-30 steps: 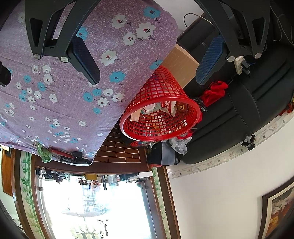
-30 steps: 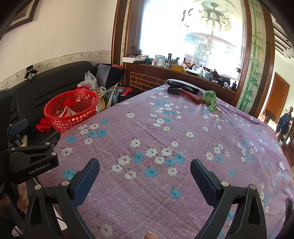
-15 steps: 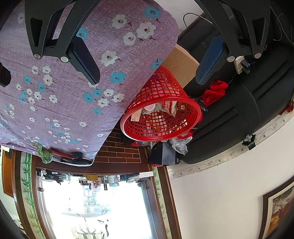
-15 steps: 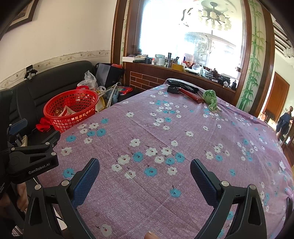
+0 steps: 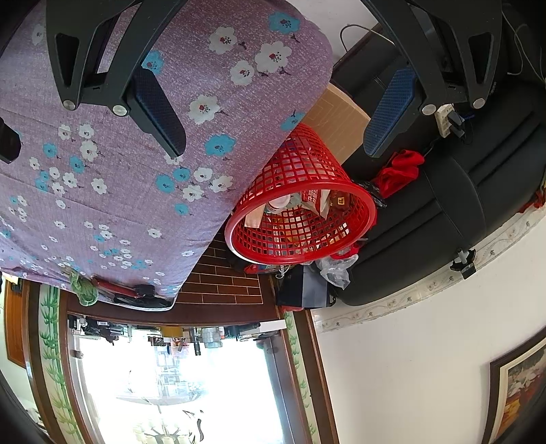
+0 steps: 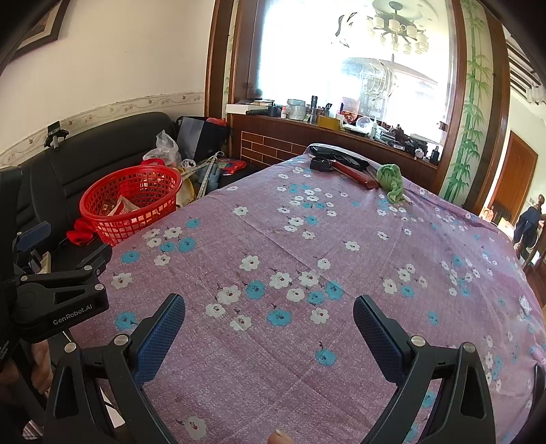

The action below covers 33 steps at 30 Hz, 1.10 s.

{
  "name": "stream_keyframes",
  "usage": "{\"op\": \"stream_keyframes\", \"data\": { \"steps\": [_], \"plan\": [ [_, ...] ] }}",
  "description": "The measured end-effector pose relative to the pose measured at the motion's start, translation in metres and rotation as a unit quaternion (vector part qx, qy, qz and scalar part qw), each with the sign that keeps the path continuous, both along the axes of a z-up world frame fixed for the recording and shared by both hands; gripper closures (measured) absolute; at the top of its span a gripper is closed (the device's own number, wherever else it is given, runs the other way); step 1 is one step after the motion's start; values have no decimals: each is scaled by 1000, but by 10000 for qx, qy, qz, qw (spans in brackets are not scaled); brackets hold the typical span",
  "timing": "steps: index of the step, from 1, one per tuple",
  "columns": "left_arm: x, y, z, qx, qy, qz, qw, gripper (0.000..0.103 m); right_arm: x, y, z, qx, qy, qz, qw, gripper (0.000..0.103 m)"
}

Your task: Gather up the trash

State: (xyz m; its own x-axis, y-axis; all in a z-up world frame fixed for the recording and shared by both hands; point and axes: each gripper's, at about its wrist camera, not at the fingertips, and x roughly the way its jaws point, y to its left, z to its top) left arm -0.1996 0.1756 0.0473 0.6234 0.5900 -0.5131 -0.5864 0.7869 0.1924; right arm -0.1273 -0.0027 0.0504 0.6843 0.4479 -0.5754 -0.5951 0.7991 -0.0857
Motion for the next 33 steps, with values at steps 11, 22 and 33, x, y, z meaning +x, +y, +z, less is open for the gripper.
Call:
{"op": "stream_keyframes", "data": {
  "steps": [11,22,33],
  "plan": [
    [1,0,0,-1,-4,-2,10000,0,0,-1,-3,10,25,14,10000,2],
    [1,0,-2,1,11,-6,10000,0,-1,-1,-4,11,52,6,10000,2],
    [32,-31,8,43,202,-743,9970,0,24,-35,-4,119,287,-608,9977,2]
  ]
}}
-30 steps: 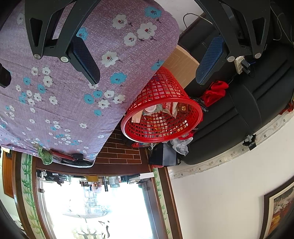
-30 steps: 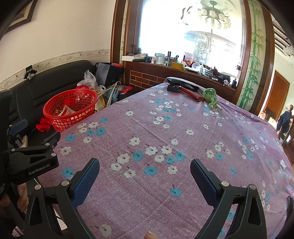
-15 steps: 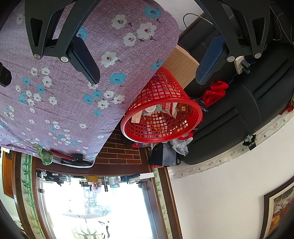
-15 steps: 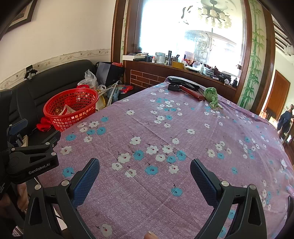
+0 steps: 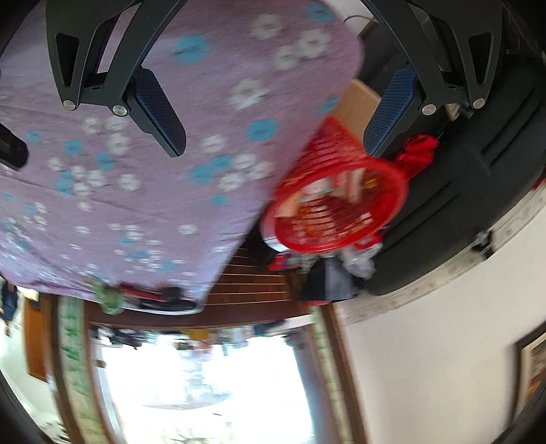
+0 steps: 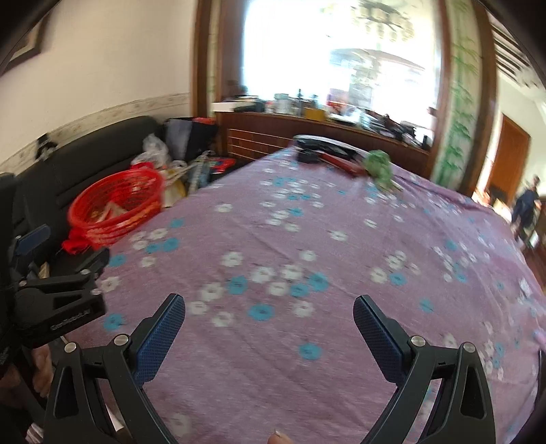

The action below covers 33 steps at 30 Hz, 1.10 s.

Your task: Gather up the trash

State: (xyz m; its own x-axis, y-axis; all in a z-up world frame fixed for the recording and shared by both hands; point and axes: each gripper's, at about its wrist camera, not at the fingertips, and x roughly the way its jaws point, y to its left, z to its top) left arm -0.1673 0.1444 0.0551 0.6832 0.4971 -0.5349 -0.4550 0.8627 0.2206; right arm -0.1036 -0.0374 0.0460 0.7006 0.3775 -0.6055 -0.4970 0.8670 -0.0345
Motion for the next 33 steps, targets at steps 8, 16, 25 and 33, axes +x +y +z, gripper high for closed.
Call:
{"op": "stream_keyframes", "data": {
  "steps": [8,16,25,33],
  "plan": [
    [75,-78,-10,-900,769,-1541,9809,0,65,-113,-24,-3,786,-1965,9774,1],
    [138,-126,-39,-1344,1564,-1911,9597,0,92,-160,-36,-61,1134,-2559,9600,0],
    [163,-115,-49,-1584,1898,-1872,9507,0,110,-148,-47,-141,1450,-2283,9626,0],
    [167,-114,-50,-1546,1765,-1966,9520,0,121,-146,-55,-258,1680,-2274,9589,0]
  ]
}}
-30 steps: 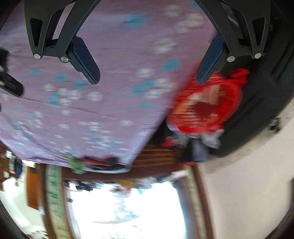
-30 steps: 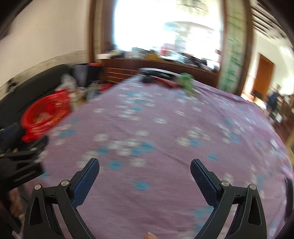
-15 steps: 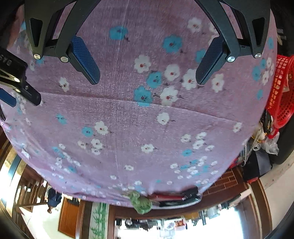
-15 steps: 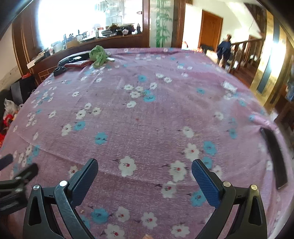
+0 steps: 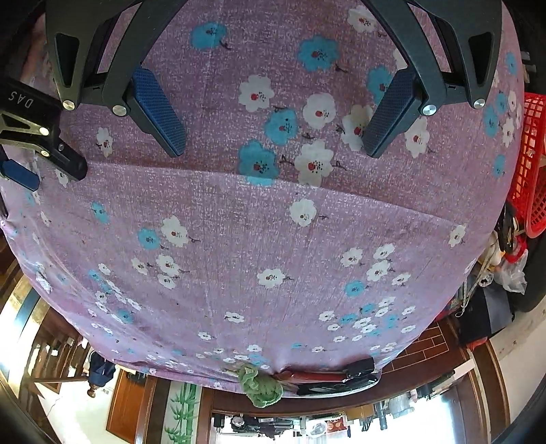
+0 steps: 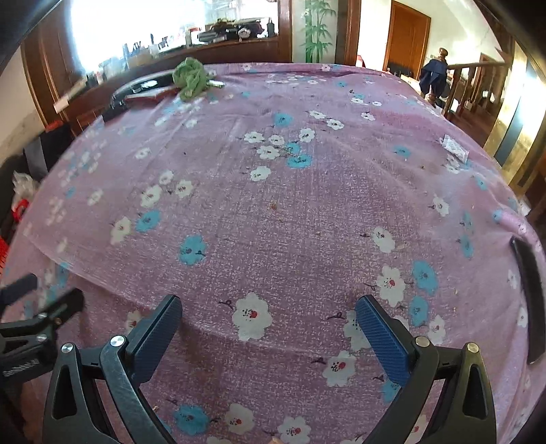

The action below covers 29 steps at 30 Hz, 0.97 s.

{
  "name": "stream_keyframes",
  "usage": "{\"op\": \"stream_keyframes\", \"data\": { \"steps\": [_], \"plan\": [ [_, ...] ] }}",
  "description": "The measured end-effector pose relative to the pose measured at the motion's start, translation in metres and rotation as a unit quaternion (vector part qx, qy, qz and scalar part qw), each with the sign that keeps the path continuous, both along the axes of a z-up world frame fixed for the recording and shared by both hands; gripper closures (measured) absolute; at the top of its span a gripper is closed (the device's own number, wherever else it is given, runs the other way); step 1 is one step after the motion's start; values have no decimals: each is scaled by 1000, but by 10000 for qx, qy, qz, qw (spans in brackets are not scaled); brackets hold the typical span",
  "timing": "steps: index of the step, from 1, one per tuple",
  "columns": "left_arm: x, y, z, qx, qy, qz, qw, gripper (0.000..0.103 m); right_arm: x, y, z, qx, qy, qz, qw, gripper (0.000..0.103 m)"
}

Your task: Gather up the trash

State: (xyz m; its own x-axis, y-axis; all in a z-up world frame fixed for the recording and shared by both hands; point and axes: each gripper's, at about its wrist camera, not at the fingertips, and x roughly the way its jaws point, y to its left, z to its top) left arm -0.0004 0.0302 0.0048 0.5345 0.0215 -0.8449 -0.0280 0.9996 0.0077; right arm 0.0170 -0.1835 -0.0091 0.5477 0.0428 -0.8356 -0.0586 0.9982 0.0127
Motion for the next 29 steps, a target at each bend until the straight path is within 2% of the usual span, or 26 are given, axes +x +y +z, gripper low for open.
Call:
{"op": "stream_keyframes", "data": {
  "steps": [6,29],
  "plan": [
    [1,0,0,-7,2,0,10000,0,-4,-3,0,49,-5,183,9998,0],
    [1,0,-1,-6,-3,2,10000,0,-3,0,0,27,-2,185,9998,0]
  ]
}}
